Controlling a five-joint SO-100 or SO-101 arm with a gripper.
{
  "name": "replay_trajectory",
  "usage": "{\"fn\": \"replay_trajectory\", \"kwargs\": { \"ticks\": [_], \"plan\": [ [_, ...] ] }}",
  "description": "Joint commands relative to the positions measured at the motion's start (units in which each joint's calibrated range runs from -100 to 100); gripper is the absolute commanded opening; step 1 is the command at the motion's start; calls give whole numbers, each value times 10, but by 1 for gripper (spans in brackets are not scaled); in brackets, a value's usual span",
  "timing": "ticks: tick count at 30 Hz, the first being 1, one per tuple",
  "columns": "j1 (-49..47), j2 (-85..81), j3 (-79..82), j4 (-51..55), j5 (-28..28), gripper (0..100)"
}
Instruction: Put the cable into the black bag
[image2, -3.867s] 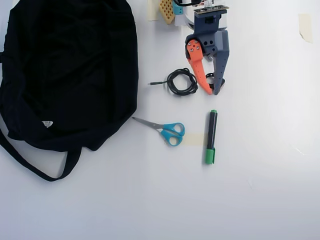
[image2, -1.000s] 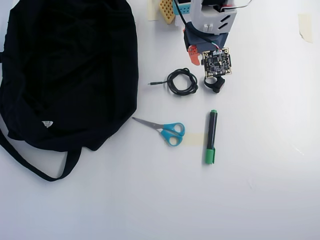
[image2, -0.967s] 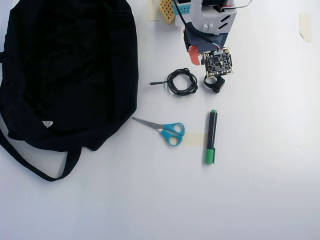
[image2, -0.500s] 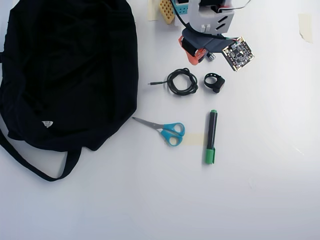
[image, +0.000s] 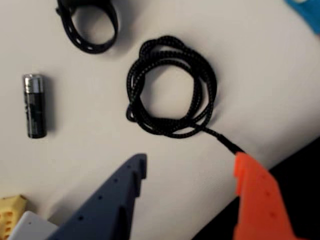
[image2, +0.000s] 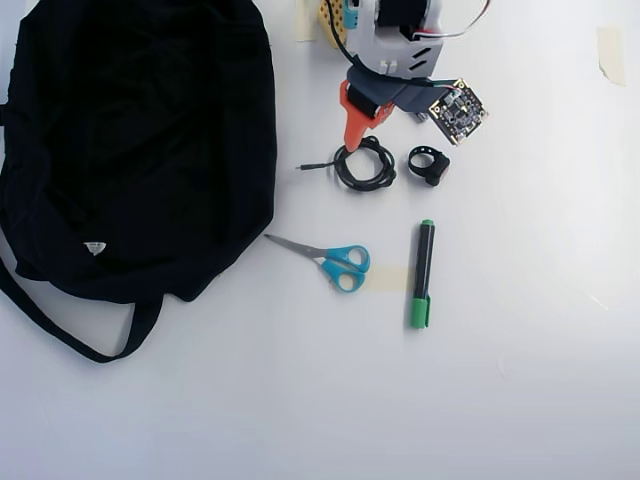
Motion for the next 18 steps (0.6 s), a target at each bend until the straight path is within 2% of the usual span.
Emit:
{"fn": "replay_trajectory", "kwargs": {
  "ticks": [1, 11, 18],
  "plan": [
    [3, -4, 17, -40, 11, 23],
    [3, -3, 109, -165, 13, 24],
    [4, 32, 118, -190, 14, 24]
  ]
}}
